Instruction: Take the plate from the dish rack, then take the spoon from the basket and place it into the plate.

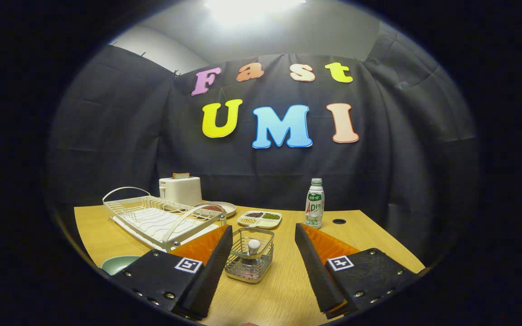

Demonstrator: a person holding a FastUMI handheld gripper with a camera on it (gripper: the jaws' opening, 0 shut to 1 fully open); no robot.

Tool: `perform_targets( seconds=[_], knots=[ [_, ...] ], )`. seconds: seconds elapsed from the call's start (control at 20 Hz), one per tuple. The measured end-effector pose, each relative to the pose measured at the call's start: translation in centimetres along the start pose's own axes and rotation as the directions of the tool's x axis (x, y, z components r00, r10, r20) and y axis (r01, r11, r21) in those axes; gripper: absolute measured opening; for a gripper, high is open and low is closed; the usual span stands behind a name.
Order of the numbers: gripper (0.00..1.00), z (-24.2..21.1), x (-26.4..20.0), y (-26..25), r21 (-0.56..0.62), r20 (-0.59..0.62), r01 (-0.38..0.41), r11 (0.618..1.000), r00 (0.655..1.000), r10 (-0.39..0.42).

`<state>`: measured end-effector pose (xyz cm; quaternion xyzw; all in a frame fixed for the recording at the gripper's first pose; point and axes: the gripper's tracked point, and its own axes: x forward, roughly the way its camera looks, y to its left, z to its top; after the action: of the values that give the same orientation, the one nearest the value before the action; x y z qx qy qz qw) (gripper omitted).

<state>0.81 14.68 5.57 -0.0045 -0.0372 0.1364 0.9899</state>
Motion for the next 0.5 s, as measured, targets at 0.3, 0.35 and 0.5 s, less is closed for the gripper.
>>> perform_targets(
  seconds=[0.3,0.35,0.5],
  knots=[
    [0.80,-0.8,3.3,0.8,-0.029,0.033,-0.003,1.000,0.999,0.004],
    [0.75,-1.2,4.0,1.2,-0.020,0.025,-0.023,1.000,0.999,0.024],
    [0.48,-1.7,4.6,1.5,-0.006,0.012,-0.026,1.000,1.000,0.026]
  ],
)
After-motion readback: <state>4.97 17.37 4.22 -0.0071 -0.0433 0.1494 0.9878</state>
